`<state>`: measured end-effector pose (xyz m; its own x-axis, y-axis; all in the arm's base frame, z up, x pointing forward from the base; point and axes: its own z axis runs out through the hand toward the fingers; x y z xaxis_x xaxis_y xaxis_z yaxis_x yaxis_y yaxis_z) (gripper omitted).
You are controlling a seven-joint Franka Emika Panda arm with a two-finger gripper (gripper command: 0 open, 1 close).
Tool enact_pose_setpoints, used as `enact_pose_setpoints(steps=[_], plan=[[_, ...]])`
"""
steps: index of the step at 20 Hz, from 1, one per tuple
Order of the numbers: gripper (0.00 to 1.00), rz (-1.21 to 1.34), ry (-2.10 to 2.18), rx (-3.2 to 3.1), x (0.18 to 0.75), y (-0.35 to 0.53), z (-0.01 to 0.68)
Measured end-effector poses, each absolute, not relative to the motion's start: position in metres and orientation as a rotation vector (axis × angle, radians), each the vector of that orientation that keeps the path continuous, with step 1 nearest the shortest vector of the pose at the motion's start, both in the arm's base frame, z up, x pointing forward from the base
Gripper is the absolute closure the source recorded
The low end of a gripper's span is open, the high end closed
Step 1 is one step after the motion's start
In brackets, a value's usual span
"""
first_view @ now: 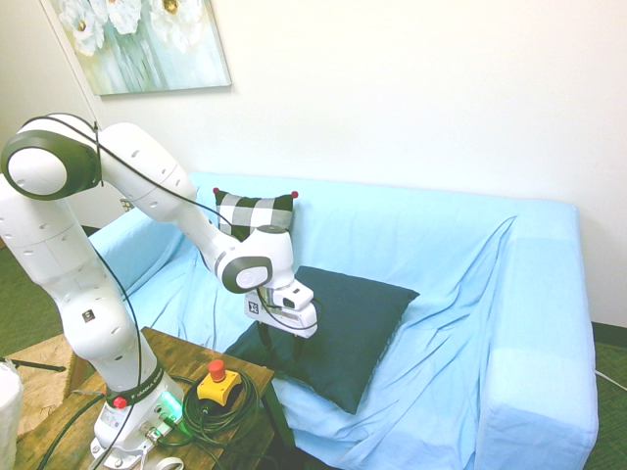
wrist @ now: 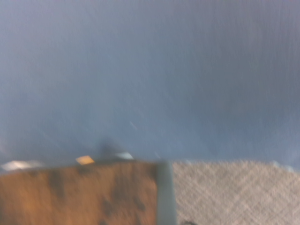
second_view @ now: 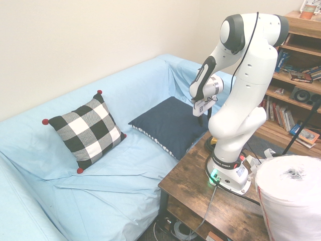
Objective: Lift the pillow
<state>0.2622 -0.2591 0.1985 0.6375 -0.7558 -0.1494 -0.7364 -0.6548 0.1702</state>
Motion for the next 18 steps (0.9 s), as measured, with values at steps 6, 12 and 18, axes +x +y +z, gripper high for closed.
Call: enact_pose_setpoints(steps=[6, 12, 18], plan=[[0.00, -0.329, -1.246, 2.751, 0.248, -0.273, 0.175], [0.00, -0.347, -1.246, 2.776, 0.255, -0.258, 0.147], [0.00, -0.321, -1.262, 2.782, 0.262, -0.246, 0.129]])
